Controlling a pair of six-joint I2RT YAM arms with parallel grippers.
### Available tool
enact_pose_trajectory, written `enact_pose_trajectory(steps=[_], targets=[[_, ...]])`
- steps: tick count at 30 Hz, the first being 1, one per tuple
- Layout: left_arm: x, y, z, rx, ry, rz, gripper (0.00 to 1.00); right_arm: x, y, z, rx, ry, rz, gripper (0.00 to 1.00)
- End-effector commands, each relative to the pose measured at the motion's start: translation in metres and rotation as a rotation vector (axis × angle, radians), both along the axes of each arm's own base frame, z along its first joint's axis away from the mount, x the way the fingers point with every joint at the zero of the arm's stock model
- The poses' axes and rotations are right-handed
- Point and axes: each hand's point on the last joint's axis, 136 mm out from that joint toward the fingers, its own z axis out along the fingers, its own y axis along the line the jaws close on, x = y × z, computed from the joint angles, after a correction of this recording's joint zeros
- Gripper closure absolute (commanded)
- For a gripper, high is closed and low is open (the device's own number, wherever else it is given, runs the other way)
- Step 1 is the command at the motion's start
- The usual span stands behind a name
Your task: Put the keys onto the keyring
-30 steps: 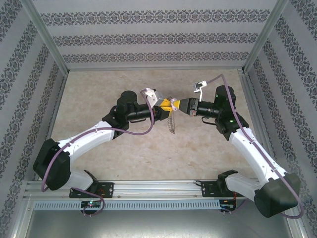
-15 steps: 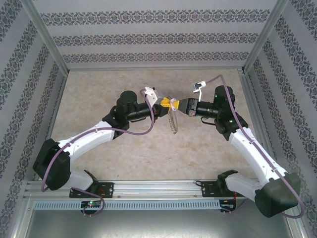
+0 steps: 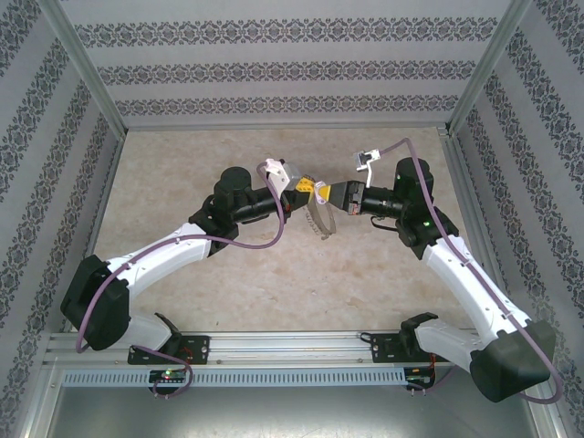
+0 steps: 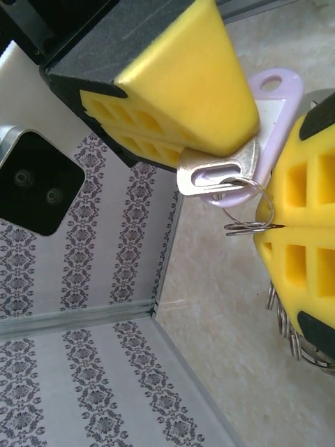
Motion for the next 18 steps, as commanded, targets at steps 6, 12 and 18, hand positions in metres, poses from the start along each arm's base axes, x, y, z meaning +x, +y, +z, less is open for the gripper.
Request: enact_pose_trajectory(steps=[6, 12, 18], targets=[[-0.026, 0.0, 0.025, 0.001, -0.062, -0.089, 1.0, 0.013, -0.023, 0.027, 0.011, -0.114, -0.077, 1.0], [-0.037, 0.004, 0.036, -0.016, -0.075, -0.111, 1.0, 0.02, -0.027, 0.014, 0.002, -0.085, -0.09, 1.0], [-0.04, 0.007, 0.043, -0.02, -0.089, -0.115, 1.0, 0.018, -0.028, -0.011, -0.014, -0.03, -0.086, 1.0]])
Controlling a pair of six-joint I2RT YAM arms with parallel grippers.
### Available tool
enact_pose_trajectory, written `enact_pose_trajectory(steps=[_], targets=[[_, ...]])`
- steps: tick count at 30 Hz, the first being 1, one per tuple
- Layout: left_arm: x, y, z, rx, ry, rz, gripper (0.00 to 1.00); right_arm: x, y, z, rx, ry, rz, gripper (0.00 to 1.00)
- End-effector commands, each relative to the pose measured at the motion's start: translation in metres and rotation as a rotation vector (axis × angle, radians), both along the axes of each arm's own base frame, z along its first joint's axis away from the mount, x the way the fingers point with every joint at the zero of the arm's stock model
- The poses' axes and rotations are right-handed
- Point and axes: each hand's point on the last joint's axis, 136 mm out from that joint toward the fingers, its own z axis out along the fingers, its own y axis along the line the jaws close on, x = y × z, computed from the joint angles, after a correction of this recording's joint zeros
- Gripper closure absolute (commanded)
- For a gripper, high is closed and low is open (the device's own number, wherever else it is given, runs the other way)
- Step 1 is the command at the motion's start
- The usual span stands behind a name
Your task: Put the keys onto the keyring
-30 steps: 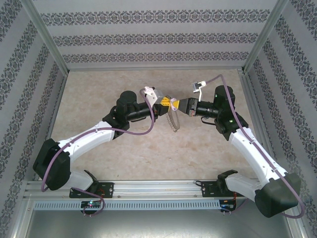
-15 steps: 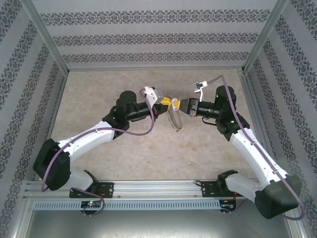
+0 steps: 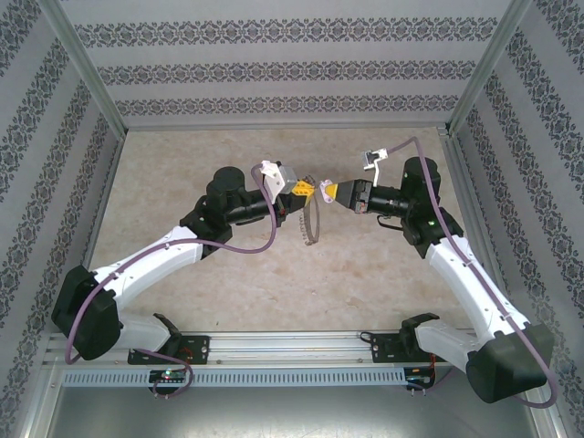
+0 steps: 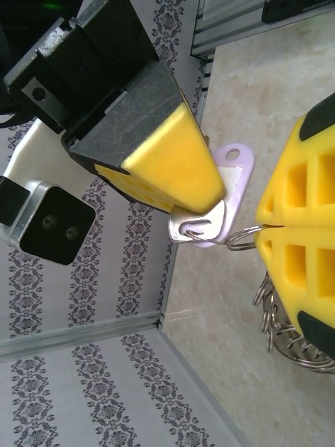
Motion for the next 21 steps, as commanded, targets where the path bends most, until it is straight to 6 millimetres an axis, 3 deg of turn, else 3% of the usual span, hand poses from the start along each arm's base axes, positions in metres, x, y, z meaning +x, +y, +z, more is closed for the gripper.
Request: enact_pose_trajectory(steps=[1, 7, 9, 10, 11, 21], targets=[[-0.02, 0.0, 0.029, -0.034, -0.069, -0.068, 1.0, 0.011, -0.011, -0.012, -0.019, -0.014, -0.065, 1.0], [-0.021, -0.001, 0.031, -0.035, -0.068, -0.075, 1.0, 0.002, -0.008, -0.028, -0.02, 0.025, -0.034, 1.0], [-0.02, -0.002, 0.031, -0.035, -0.065, -0.079, 1.0, -0.001, -0.007, -0.028, -0.02, 0.025, -0.029, 0.88], [-0.021, -0.003, 0.03, -0.035, -0.064, -0.081, 1.0, -0.001, -0.008, -0.027, -0.019, 0.019, -0.031, 0.89], [-0.02, -0.003, 0.03, -0.033, -0.061, -0.081, 1.0, -0.002, -0.008, -0.025, -0.018, 0.013, -0.03, 1.0], [-0.009, -0.002, 0.016, -0.016, -0.02, -0.027, 1.0, 0.001, -0.008, -0.027, -0.024, 0.007, -0.033, 1.0]])
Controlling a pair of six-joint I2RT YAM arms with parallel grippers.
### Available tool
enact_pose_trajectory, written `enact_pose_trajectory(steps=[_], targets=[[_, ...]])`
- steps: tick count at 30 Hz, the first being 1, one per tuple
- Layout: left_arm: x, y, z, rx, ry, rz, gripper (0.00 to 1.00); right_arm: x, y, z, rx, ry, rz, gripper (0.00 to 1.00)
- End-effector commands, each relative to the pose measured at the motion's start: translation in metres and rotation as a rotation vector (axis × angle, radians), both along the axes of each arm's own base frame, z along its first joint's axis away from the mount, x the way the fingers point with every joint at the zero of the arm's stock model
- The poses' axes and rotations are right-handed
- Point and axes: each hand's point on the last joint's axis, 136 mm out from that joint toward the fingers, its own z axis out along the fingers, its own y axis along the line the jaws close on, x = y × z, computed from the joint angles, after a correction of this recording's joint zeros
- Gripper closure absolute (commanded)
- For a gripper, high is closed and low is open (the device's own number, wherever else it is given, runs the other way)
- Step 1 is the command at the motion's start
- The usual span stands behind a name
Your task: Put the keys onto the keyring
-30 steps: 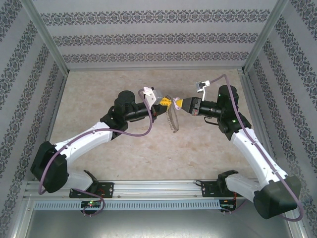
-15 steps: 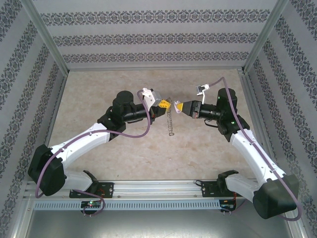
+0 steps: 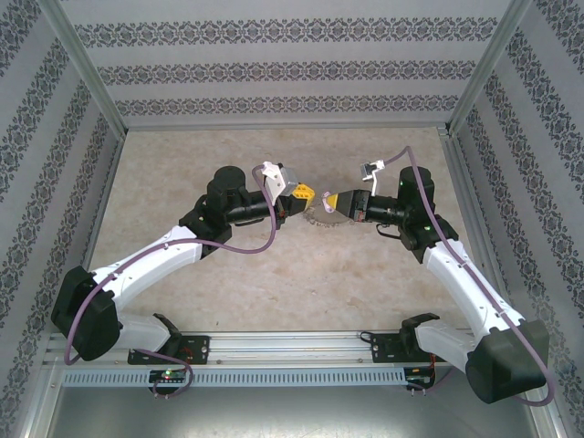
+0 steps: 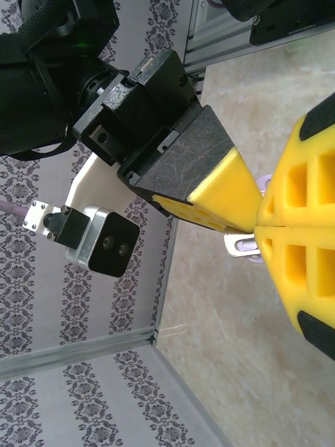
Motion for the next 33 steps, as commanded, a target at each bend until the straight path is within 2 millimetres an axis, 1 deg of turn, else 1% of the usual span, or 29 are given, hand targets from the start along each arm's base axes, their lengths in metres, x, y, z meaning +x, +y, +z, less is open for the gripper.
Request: enact_pose_trajectory(steps=[1, 5, 8, 12, 16, 21, 24, 27, 29, 33], targets=[[-0.002, 0.001, 0.016, -0.026, -0.032, 0.016, 0.96, 0.002, -0.003, 0.012, 0.005, -0.073, -0.008, 1.0], [-0.002, 0.001, 0.006, -0.009, 0.001, 0.016, 0.79, 0.003, -0.003, 0.015, 0.005, -0.073, -0.012, 1.0], [-0.005, 0.003, 0.005, -0.023, 0.016, 0.02, 0.73, 0.005, -0.003, 0.02, 0.007, -0.077, -0.018, 1.0], [-0.012, 0.008, 0.01, -0.062, 0.04, 0.018, 0.7, 0.007, -0.003, 0.026, 0.011, -0.081, -0.029, 1.0], [-0.028, 0.008, 0.015, -0.088, 0.084, -0.031, 0.69, 0.008, -0.001, 0.03, 0.012, -0.083, -0.034, 1.0], [-0.049, -0.003, 0.015, -0.084, 0.128, -0.112, 0.68, 0.011, 0.0, 0.032, 0.003, -0.086, -0.051, 1.0], [-0.054, -0.01, 0.005, -0.059, 0.154, -0.131, 0.65, 0.012, 0.001, 0.036, 0.003, -0.089, -0.048, 1.0], [-0.048, -0.014, -0.005, -0.047, 0.164, -0.099, 0.63, 0.009, 0.006, 0.039, 0.008, -0.09, -0.025, 1.0], [-0.038, -0.014, -0.012, -0.047, 0.163, -0.054, 0.59, 0.007, 0.009, 0.043, 0.013, -0.094, -0.006, 1.0], [-0.023, -0.015, -0.022, -0.032, 0.142, 0.01, 0.58, 0.0, 0.015, 0.05, 0.023, -0.105, 0.024, 1.0]])
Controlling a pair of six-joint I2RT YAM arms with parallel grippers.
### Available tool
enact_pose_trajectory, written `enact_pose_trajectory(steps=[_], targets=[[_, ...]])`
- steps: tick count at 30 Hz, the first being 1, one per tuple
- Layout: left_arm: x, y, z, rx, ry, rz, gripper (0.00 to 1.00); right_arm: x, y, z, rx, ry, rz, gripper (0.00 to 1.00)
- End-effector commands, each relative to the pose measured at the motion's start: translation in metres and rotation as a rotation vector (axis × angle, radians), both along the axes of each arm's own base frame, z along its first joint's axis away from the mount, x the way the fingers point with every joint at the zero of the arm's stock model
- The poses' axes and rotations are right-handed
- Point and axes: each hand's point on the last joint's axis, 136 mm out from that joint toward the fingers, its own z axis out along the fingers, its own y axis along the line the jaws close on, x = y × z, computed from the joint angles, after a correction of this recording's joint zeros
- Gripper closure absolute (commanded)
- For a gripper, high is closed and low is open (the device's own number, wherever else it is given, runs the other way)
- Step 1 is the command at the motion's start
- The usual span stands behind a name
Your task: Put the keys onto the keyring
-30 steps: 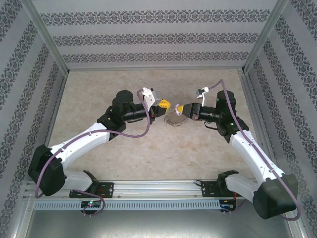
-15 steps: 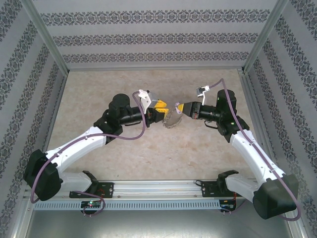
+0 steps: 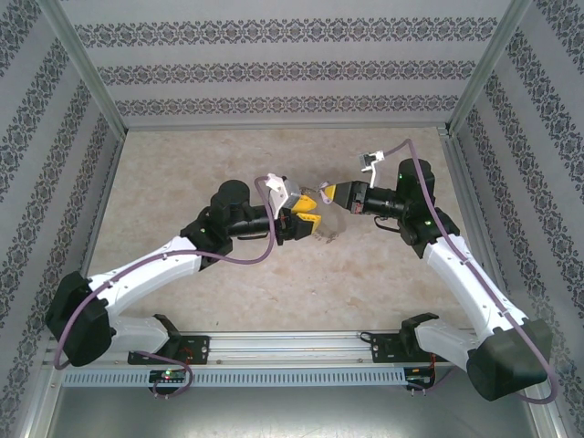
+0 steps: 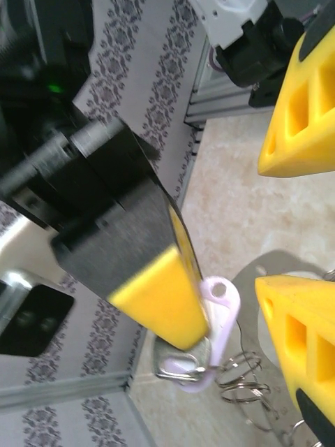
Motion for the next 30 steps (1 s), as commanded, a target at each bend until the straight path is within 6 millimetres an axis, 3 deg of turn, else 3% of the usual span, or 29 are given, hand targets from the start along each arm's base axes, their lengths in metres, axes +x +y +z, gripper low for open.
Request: enact_pose_trajectory(steps=[1, 11, 30], targets=[[0.015, -0.001, -0.005, 0.003, -0.034, 0.075, 0.58, -0.008, 0.008, 0.027, 0.032, -0.061, 0.053, 1.0], [0.036, 0.012, -0.001, 0.05, -0.172, 0.209, 0.57, -0.027, 0.022, 0.045, 0.045, -0.096, 0.13, 1.0], [0.023, 0.018, 0.031, -0.025, -0.258, 0.188, 0.58, -0.031, 0.026, 0.049, 0.04, -0.108, 0.147, 1.0]])
